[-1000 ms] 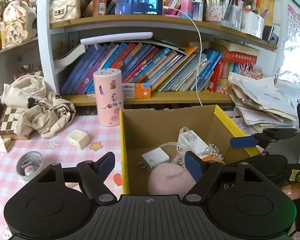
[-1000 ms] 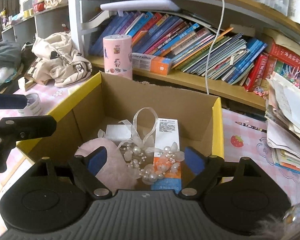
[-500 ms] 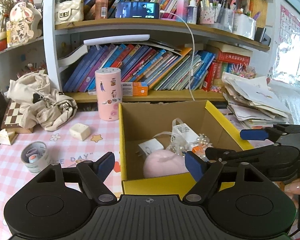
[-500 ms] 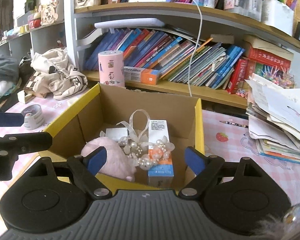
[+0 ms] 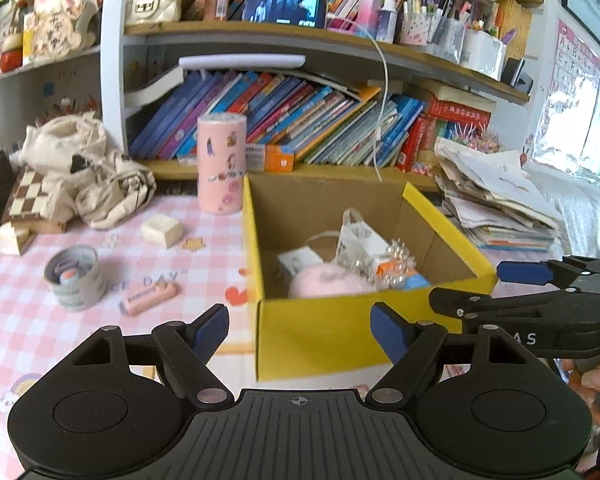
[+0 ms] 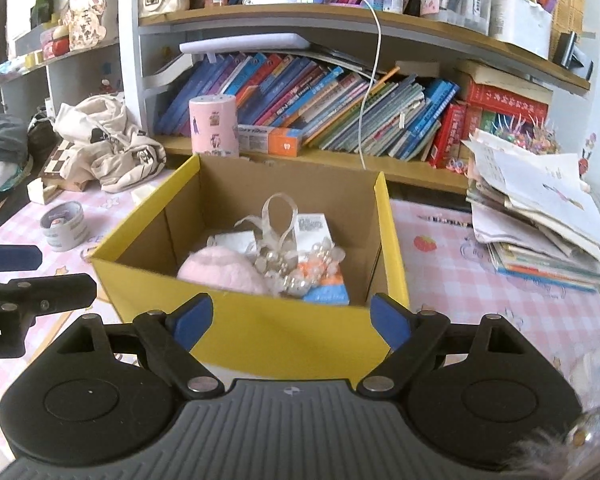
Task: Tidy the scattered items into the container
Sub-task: 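Withdraw both open grippers up and away from the yellow box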
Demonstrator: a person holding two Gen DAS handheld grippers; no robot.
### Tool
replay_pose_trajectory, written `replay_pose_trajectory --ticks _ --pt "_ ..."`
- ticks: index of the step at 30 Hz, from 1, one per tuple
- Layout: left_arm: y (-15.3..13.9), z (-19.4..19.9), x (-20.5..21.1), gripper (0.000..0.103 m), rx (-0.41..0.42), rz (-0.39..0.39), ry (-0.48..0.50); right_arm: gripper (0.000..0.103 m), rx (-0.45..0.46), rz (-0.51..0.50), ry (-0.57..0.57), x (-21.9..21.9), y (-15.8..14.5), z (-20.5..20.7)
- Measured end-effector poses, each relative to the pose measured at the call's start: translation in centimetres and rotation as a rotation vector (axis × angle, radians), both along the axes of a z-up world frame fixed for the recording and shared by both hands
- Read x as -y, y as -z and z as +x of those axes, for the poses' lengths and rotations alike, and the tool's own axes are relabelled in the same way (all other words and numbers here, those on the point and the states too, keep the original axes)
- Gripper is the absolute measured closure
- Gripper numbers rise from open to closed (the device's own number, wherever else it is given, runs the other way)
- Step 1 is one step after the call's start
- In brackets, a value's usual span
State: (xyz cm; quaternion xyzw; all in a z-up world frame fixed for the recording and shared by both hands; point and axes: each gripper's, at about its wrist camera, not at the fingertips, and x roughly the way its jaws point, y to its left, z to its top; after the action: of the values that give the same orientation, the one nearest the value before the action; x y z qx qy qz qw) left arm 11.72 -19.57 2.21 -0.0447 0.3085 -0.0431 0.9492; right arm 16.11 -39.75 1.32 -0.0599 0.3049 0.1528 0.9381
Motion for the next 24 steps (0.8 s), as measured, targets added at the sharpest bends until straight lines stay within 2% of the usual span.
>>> replay_pose_trajectory --ticks 18,24 --pt "0.5 -4.1 -4.9 0.022 -0.033 -0.026 0.063 0.013 -0.066 0.000 0.124 -4.8 1.1 -6.5" --pt "0.4 -5.3 -6.4 0.018 -0.029 -0.022 0.080 0.011 -0.066 0.001 0.151 -6.3 1.1 -8.2"
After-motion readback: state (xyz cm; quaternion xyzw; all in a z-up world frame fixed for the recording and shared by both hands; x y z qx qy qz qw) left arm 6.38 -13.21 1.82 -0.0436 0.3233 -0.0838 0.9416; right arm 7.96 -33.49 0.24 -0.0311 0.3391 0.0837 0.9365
